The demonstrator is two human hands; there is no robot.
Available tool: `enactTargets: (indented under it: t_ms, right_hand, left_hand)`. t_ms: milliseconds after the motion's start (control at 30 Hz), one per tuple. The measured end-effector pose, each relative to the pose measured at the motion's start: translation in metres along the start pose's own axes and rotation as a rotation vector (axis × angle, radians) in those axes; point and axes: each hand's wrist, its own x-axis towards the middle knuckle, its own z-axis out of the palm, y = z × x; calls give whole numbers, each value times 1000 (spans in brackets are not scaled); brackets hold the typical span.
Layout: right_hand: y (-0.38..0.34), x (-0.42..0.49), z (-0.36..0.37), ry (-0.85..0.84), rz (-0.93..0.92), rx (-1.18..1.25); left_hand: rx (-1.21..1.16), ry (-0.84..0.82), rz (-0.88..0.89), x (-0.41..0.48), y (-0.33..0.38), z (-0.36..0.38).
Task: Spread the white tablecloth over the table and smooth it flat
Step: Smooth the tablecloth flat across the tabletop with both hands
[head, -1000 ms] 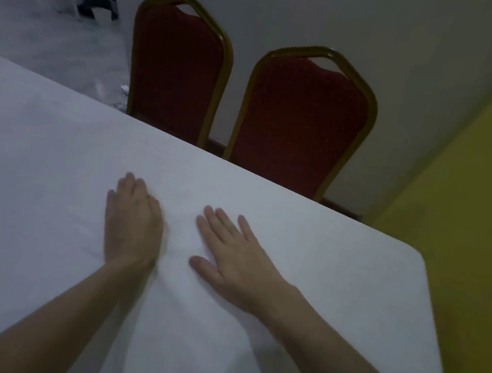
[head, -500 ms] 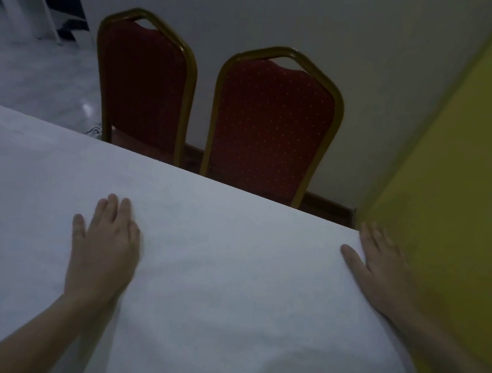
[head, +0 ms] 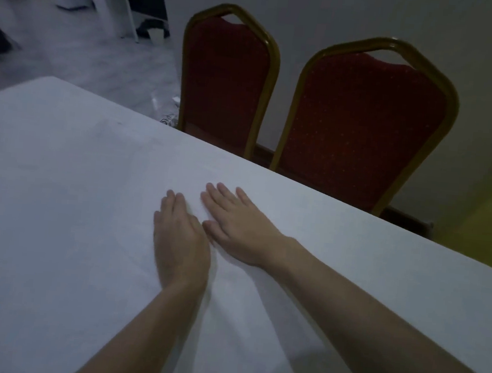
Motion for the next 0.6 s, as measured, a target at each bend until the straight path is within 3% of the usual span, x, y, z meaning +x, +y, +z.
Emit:
enactTargets:
  t_ms: [167, 400, 500, 600]
  right_hand:
    - [38, 23, -8, -6, 58, -11]
    - [122, -40, -29, 128, 623, 34]
    - [116, -63, -21, 234, 619, -145]
    - [58, -63, -22, 184, 452, -161]
  left_hand:
    - [-1, -2, -5, 2, -2, -1]
    - [-30, -9, 11, 2, -2, 1]
    - [-117, -12, -6, 1, -2, -1]
    - [-315, 19, -59, 3, -3, -4]
